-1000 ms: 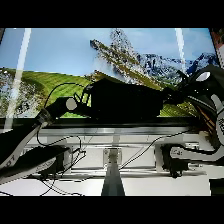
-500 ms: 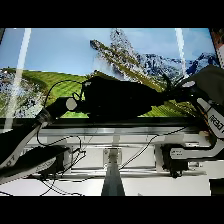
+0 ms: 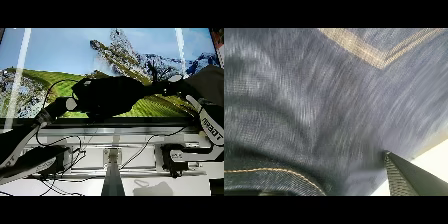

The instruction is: Fold the clothes and pants, and hang the long-sleeved shirts on hangers.

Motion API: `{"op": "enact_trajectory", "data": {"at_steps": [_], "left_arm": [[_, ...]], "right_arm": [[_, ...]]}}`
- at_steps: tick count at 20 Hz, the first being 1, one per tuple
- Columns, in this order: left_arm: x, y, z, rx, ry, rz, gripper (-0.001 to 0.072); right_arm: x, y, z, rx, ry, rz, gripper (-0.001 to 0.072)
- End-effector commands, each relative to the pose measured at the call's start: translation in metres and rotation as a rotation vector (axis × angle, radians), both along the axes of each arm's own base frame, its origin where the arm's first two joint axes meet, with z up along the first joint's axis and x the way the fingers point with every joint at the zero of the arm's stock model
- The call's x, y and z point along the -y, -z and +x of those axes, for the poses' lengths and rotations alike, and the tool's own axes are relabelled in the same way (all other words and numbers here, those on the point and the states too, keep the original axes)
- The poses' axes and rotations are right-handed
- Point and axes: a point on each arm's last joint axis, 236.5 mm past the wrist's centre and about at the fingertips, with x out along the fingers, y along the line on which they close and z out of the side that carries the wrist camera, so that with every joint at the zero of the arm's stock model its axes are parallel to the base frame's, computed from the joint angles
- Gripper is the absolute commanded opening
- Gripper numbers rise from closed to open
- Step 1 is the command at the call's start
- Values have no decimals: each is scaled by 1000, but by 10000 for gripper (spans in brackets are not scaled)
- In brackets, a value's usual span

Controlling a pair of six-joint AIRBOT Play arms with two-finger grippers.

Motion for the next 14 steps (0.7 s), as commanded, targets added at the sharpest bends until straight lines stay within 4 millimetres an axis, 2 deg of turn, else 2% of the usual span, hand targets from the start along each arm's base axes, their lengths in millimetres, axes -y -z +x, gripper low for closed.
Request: {"op": "enact_trajectory", "data": {"at_steps": [1, 3, 5, 7, 8, 9, 11, 13, 14], "left_arm": [[-19, -14, 12, 47, -19, 15, 655], [-35, -41, 30, 118, -87, -18, 655], [-59, -75, 49, 210, -172, -52, 655], [-89, -109, 63, 311, -257, -69, 654], [-106, -125, 68, 366, -292, -59, 654], [-125, -141, 71, 428, -325, -36, 654], [-162, -169, 73, 541, -382, 22, 653], [-187, -194, 69, 625, -436, 50, 653], [-194, -203, 67, 652, -458, 51, 653]], "right_arm": [[29, -46, 36, 148, 26, -127, 37], [76, -81, 59, 229, 117, -270, 36], [133, -125, 75, 305, 261, -399, 37], [197, -174, 76, 380, 429, -516, 36], [233, -199, 70, 413, 523, -584, 37], [269, -220, 59, 431, 625, -647, 37], [338, -255, 21, 416, 874, -741, 37], [393, -275, -32, 349, 1126, -786, 37], [413, -277, -60, 297, 1214, -811, 37]]}}
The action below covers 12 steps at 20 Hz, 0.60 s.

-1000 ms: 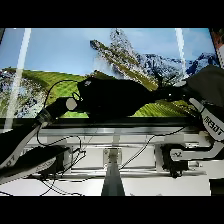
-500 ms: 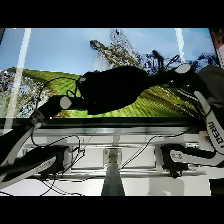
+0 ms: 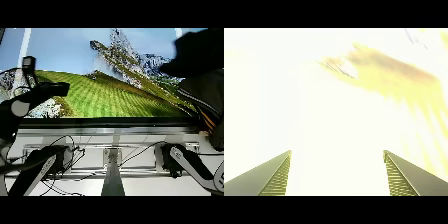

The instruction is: Fold the clothes and pants, and hang the long-sleeved shirts on hangers.

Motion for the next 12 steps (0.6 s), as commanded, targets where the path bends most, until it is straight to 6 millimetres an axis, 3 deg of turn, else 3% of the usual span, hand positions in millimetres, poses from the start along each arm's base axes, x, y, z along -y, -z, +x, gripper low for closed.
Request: {"op": "enact_trajectory", "data": {"at_steps": [1, 3, 6, 7, 8, 9, 10, 12], "left_arm": [[-41, -40, -7, 130, -103, 51, 653], [-43, -46, -9, 149, -110, 50, 653], [-42, -45, -9, 147, -108, 49, 653], [-42, -45, -9, 147, -108, 49, 653], [-42, -45, -9, 147, -108, 49, 653], [-42, -45, -9, 147, -108, 49, 653], [-42, -45, -9, 147, -108, 49, 653], [-42, -45, -9, 147, -108, 49, 653]], "right_arm": [[92, -28, -105, -19, 453, -36, 37], [116, -12, -172, -145, 648, 3, 38], [133, 7, -257, -231, 1000, 153, 73], [136, 10, -277, -206, 1127, 215, 162], [133, 14, -294, -184, 1260, 294, 304], [128, 18, -304, -172, 1344, 356, 413], [125, 20, -306, -167, 1368, 386, 440], [122, 20, -291, -147, 1305, 420, 438]]}}
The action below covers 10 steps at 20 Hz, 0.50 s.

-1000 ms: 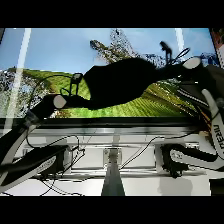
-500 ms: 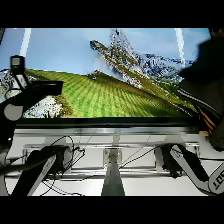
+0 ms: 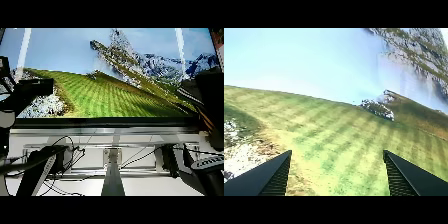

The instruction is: Fold the clothes and pants, and hang the long-sleeved shirts on hangers.

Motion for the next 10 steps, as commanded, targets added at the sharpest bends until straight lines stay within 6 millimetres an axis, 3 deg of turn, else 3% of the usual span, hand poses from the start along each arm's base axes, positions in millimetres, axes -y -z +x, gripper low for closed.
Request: {"op": "enact_trajectory", "data": {"at_steps": [1, 2, 4, 5, 6, 8, 10], "left_arm": [[-1, -1, 0, 3, -2, 1, 653], [-1, -1, 0, 3, -2, 0, 653], [-1, -1, 0, 3, -2, 0, 653], [0, -1, 0, 3, -1, 0, 653], [0, -1, 0, 3, -1, 1, 653], [0, -1, 0, 3, -1, 1, 653], [0, -1, 0, 3, -1, 0, 653]], "right_arm": [[-12, 3, 8, 101, 25, 71, 437], [-13, -2, 30, 139, -93, 47, 418], [-28, -16, 88, 242, -344, 6, 237], [-43, -21, 116, 281, -466, -1, 90], [-61, -25, 140, 298, -586, -9, 38], [-109, -26, 180, 278, -858, -20, 37], [-167, -23, 207, 238, -1156, -37, 37]]}}
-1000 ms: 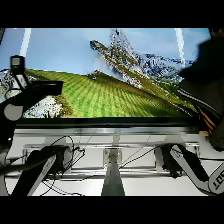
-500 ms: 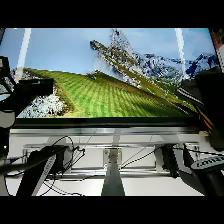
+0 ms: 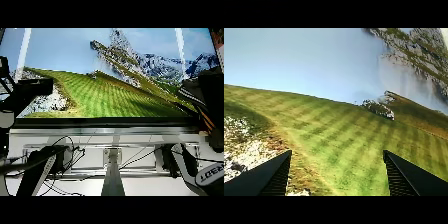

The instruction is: Fold the clothes and pants, and hang the long-sleeved shirts on hangers.

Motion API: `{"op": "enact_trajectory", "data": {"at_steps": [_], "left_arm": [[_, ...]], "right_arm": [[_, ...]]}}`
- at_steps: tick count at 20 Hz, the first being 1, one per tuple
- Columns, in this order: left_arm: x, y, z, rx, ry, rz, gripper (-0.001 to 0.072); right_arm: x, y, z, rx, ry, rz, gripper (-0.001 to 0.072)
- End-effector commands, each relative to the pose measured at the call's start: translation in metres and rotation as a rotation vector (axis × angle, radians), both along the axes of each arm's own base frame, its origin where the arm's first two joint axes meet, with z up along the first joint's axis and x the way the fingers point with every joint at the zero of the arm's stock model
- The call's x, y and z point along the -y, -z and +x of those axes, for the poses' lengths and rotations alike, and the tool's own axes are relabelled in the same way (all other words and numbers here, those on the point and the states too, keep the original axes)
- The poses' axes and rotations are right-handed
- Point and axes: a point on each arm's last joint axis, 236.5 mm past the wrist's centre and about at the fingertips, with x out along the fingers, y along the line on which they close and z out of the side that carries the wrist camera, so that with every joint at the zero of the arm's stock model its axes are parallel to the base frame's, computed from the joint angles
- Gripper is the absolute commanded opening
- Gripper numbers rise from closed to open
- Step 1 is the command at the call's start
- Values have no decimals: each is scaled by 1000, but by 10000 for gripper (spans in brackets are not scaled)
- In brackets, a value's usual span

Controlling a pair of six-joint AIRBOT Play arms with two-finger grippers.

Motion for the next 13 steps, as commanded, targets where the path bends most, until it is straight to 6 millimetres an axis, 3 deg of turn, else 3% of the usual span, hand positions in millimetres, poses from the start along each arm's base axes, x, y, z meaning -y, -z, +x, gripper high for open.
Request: {"op": "enact_trajectory", "data": {"at_steps": [1, 3, 5, 8, 13], "left_arm": [[0, 0, 0, 1, 0, 0, 653], [0, 0, 0, 1, -1, 0, 653], [0, 0, 0, 1, 0, 0, 653], [0, 0, 0, 1, 0, 0, 653], [0, 0, 0, 1, 0, 0, 653]], "right_arm": [[-103, -3, 50, 15, -533, -111, 37], [-145, 3, 54, -25, -757, -212, 37], [-165, 8, 54, -69, -861, -299, 37], [-161, 12, 52, -133, -887, -402, 37], [-161, 12, 52, -132, -876, -391, 38]]}}
